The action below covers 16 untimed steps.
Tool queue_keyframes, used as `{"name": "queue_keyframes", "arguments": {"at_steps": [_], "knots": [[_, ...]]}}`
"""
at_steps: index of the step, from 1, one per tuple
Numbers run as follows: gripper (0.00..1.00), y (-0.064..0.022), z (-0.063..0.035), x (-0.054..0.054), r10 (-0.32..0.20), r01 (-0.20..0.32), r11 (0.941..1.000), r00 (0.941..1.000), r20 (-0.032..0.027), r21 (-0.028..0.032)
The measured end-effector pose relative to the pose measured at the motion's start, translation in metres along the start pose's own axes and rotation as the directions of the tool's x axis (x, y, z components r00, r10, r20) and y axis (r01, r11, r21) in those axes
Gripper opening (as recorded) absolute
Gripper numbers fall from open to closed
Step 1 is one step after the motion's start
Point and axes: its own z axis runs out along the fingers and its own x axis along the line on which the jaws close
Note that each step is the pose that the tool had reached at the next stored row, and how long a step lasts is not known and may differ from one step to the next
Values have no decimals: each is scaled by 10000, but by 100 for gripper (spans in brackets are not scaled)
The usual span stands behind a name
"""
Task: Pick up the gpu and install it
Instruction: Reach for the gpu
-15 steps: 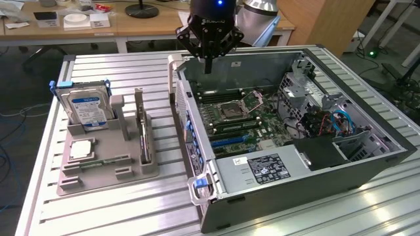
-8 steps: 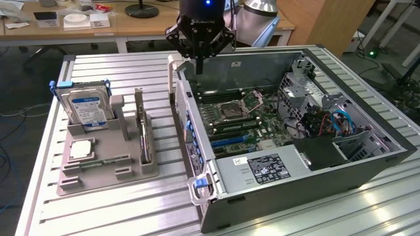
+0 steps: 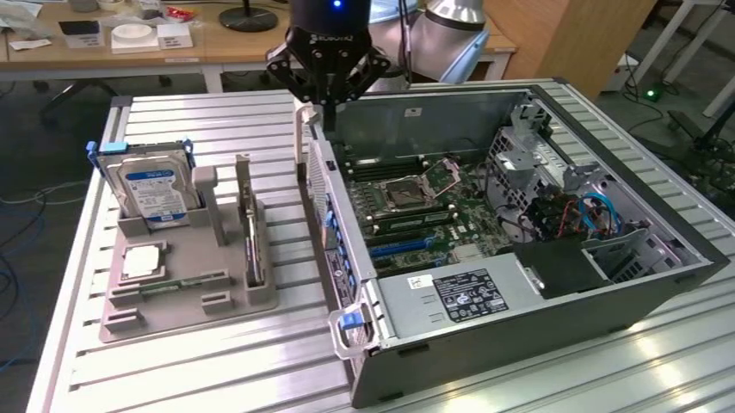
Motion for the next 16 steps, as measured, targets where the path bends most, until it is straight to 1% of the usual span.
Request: {"name": "queue_keyframes", "arguments": {"at_steps": [6,16], "knots": [[11,-14,-5,177,0,0,10000,10000,0,0],[11,-39,-12,438,-1,1,10000,10000,0,1]]}}
